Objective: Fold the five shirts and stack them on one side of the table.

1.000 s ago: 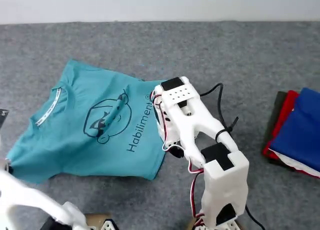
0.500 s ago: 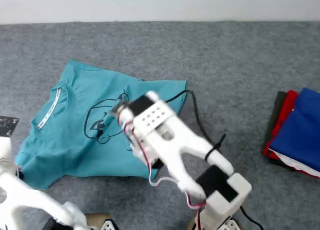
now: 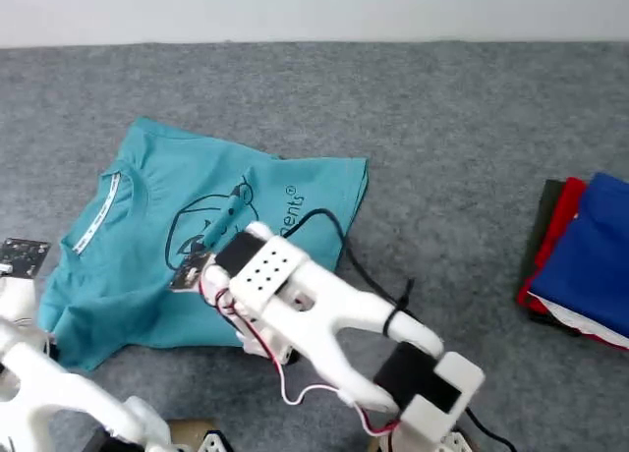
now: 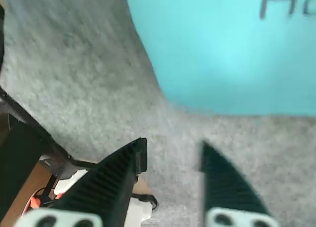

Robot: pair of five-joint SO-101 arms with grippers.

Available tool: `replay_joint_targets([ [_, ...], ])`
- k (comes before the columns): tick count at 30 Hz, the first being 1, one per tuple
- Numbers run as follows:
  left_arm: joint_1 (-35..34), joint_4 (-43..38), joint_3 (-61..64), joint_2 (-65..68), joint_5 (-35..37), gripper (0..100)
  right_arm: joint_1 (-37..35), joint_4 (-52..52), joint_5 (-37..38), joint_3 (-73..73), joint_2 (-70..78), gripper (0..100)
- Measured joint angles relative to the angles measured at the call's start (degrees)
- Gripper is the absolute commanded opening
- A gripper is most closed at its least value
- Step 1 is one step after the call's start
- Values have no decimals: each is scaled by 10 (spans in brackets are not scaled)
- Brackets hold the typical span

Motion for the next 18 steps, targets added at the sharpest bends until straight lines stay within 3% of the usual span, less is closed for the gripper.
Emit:
replay_joint_targets([
  [8,0,-1,12,0,0,13,-14,-64,-8,-47,114,281],
  [10,0,-1,15,0,0,13,-14,-74,-8,-56,152,231],
  [14,0,-1,15,0,0,13,-11,-70,-10,-101,207,9],
  [18,0,-1,15,0,0,13,14,-47,-10,-137,228,6],
])
